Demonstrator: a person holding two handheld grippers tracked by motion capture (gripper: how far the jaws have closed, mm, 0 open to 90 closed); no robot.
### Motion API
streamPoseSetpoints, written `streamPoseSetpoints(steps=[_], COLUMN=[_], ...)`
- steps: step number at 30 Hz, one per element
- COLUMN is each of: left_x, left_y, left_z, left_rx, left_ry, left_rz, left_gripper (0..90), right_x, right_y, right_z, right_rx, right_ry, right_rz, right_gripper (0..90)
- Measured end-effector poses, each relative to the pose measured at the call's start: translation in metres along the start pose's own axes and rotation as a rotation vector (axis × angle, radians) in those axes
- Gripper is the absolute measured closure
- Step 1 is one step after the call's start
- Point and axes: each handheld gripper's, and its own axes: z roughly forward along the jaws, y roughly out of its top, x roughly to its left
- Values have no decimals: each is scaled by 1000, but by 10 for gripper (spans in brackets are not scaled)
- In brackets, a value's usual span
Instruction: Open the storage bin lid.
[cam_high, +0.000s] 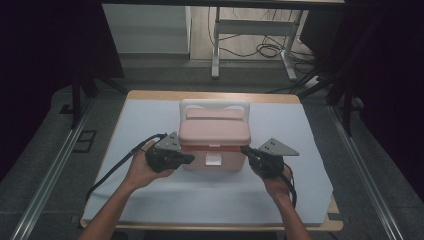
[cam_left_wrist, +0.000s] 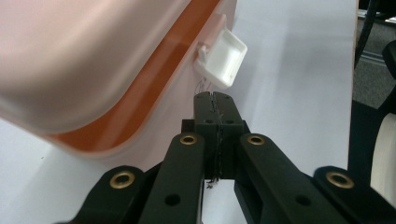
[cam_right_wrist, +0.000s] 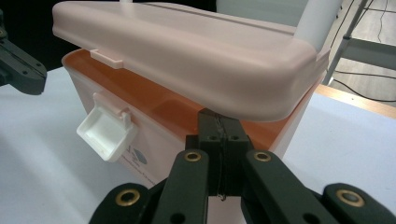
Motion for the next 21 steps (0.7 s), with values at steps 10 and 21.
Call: streamPoseSetpoints(steps=[10, 21], left_x=[-9, -19], left_y=[14, 31], left_z=[17, 41], left_rx=[-15, 0], left_ry=[-8, 9], left_rz=[12, 44], left_gripper=[900, 900], right_x=[0, 0], right_y=[-1, -1], right_z=[0, 1], right_rx=[0, 4], right_ry=[1, 1], right_rz=[4, 1], right_gripper=[900, 900])
